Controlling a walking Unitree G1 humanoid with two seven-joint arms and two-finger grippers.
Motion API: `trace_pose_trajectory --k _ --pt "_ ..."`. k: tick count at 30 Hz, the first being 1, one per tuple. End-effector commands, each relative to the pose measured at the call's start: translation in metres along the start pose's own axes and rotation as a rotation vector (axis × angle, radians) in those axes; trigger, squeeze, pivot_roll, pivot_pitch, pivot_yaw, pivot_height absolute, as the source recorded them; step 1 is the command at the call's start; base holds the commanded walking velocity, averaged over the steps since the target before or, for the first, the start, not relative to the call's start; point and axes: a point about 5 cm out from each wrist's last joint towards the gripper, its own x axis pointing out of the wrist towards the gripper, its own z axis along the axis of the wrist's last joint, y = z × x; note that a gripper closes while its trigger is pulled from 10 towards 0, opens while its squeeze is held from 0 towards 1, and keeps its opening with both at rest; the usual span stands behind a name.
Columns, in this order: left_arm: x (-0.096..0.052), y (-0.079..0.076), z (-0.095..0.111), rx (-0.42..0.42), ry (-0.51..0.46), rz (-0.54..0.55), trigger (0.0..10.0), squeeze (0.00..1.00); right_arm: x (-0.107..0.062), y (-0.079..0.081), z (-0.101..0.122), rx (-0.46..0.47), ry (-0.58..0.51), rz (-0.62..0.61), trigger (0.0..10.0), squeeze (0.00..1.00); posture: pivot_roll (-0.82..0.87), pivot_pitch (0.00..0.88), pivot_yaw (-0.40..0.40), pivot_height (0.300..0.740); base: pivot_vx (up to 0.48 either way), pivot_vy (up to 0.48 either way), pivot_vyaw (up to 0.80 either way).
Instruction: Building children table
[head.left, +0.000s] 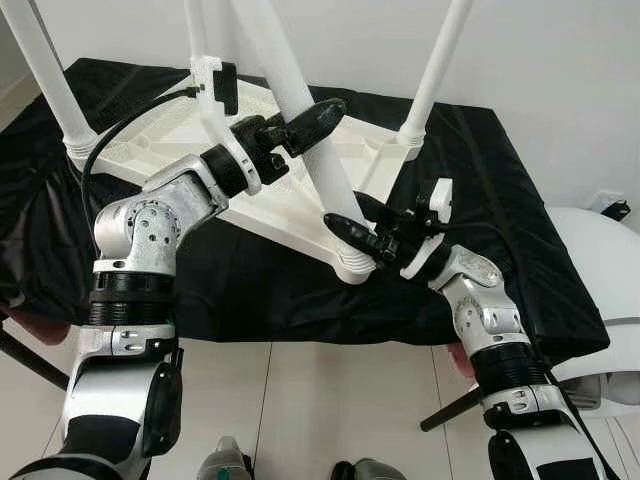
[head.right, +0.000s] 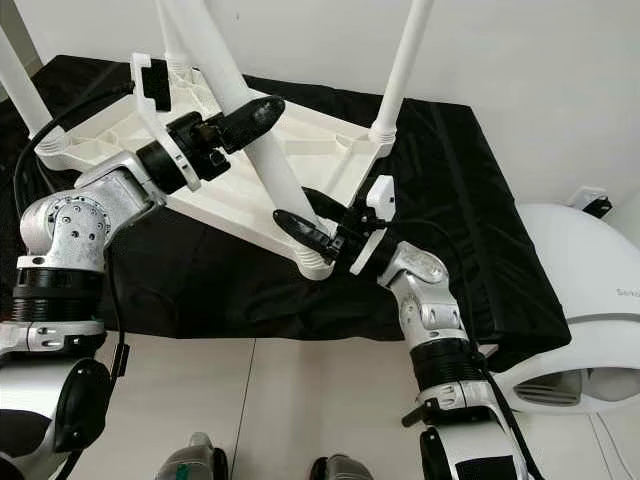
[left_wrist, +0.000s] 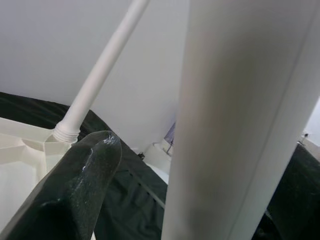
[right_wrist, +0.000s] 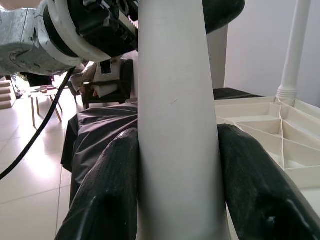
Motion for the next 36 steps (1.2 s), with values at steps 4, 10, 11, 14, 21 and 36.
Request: trace_pose_trajectory --k 4,10,11,14,21,36 --pt "0.002 -0.007 0.011 0.012 -0.008 -0.103 10.0 0.0 -0.004 -0.001 -0.001 -0.022 0.019 0.008 10.0 0.0 0.05 0.0 -0.04 0.74 0.0 0.0 0.0" --pt "0.001 -0.008 0.023 0.019 -0.04 -0.108 5.4 0.0 -0.006 -0.002 -0.001 -0.04 0.029 0.008 10.0 0.0 0.05 0.0 -0.039 0.74 0.0 0.0 0.0" --pt "0.001 -0.008 0.024 0.018 -0.044 -0.108 4.0 0.0 -0.006 -0.002 -0.001 -0.042 0.031 0.009 10.0 0.0 0.05 0.0 -0.04 0.74 0.0 0.0 0.0" --pt "0.002 -0.008 0.025 0.015 -0.053 -0.109 0.0 0.0 -0.005 -0.002 -0.001 -0.045 0.033 0.011 10.0 0.0 0.05 0.0 -0.04 0.74 0.0 0.0 0.0" --pt "0.004 -0.009 0.026 0.003 -0.068 -0.118 0.0 0.0 -0.003 -0.003 0.0 -0.061 0.034 0.01 10.0 0.0 0.05 0.0 -0.04 0.74 0.0 0.0 0.0" --pt "0.006 -0.022 0.029 0.125 -0.036 -0.15 10.0 0.0 0.001 -0.015 0.009 -0.088 0.033 -0.037 10.0 1.0 0.05 0.005 -0.055 0.74 0.0 0.0 0.0"
